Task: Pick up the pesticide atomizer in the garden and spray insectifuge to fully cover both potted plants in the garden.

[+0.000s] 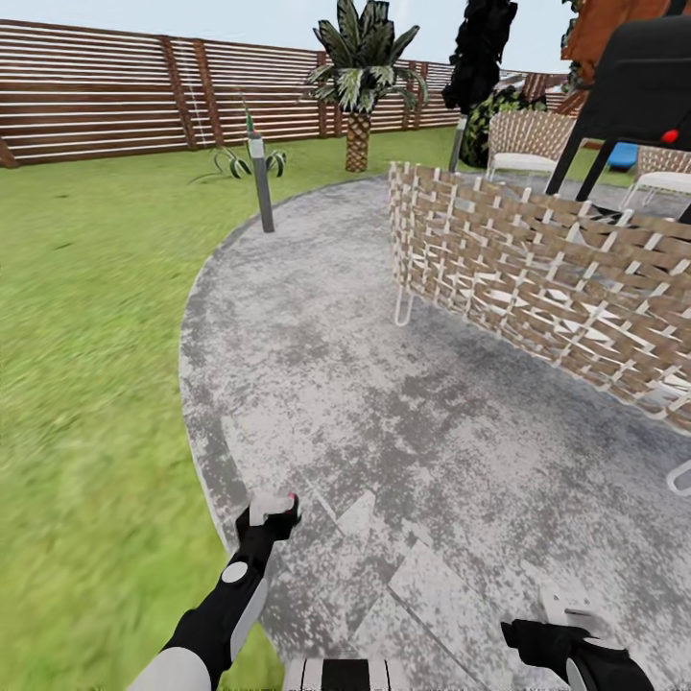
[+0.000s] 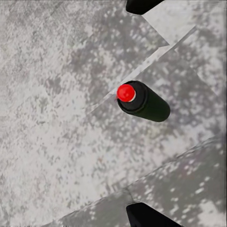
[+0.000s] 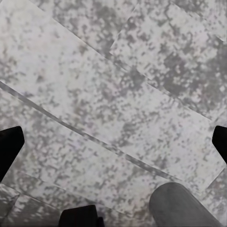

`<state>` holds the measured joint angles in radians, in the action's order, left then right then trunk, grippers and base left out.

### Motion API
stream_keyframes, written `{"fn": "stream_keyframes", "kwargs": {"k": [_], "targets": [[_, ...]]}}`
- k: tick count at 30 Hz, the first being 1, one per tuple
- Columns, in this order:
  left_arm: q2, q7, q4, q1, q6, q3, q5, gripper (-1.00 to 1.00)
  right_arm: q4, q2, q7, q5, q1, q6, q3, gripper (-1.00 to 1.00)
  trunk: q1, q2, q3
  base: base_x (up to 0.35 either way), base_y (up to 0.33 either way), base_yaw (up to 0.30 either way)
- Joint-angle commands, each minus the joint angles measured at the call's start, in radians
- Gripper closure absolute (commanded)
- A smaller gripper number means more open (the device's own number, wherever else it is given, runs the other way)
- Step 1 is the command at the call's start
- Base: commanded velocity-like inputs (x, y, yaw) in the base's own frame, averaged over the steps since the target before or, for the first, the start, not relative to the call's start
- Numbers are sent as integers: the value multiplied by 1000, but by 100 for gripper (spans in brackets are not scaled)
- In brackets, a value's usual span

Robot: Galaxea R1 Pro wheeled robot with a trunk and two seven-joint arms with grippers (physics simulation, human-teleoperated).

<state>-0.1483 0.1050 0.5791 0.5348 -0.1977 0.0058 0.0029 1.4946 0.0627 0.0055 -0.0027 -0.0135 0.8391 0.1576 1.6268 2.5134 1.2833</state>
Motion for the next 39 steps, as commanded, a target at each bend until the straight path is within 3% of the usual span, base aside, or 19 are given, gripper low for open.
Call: {"fn": "stream_keyframes", "kwargs": {"k": [1, 13, 39], "targets": [[0, 2, -1, 1, -3, 0, 0, -100, 1, 0, 0, 0, 0, 5, 0, -100, 0, 1, 6, 0, 0, 100], [0, 2, 1, 1, -3, 0, 0, -100, 1, 0, 0, 0, 0, 5, 0, -100, 6, 3, 70, 0, 0, 106], [0, 2, 1, 1, -34, -1, 0, -100, 1, 0, 0, 0, 0, 5, 0, -100, 6, 3, 75, 21, -35, 18]]}}
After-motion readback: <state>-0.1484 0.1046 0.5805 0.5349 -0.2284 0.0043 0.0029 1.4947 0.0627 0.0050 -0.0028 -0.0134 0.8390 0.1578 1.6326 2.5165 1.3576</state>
